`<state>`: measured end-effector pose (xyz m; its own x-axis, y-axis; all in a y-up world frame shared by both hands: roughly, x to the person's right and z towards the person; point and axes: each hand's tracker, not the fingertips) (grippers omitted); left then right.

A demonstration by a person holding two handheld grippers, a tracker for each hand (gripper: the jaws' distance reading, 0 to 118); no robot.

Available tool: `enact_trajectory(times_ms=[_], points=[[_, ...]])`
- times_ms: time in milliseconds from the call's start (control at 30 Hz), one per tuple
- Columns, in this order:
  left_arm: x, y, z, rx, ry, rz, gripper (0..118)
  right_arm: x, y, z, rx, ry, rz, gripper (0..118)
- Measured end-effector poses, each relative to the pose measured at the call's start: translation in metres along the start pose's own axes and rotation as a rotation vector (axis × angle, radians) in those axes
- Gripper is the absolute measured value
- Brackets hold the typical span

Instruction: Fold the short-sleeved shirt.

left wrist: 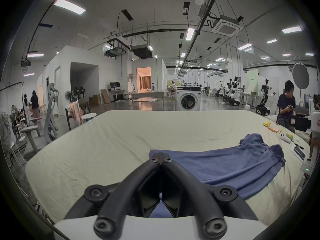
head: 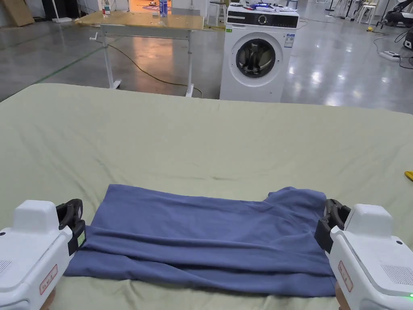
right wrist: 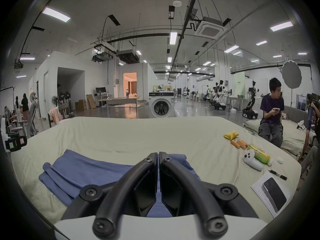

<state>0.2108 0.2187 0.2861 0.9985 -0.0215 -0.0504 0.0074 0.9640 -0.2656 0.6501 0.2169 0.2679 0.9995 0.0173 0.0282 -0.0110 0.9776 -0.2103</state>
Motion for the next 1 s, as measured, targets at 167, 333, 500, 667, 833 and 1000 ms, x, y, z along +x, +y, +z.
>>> enact_trajectory(times_ms=[167,333,500,667,833,1000], points=[[-0.026,-0.015,-0.01,-0.167,0.015,0.005,0,0.002,-0.003,0.002,-0.021,0.012,-0.017,1],[-0.047,-0.039,-0.046,-0.422,-0.074,0.129,0,0.004,-0.015,0.0,-0.067,0.017,-0.006,1],[-0.054,-0.056,-0.08,-0.612,-0.025,0.135,46,0.014,-0.026,-0.002,-0.116,0.004,-0.004,1],[-0.045,-0.071,-0.101,-0.745,-0.001,0.113,63,0.026,-0.035,-0.004,-0.146,-0.023,-0.009,1],[-0.024,-0.066,-0.099,-0.743,0.045,0.078,55,0.047,-0.043,-0.006,-0.212,-0.052,-0.038,1],[-0.015,-0.063,-0.095,-0.738,-0.045,0.037,2,0.079,-0.05,-0.015,-0.336,-0.068,-0.067,2]])
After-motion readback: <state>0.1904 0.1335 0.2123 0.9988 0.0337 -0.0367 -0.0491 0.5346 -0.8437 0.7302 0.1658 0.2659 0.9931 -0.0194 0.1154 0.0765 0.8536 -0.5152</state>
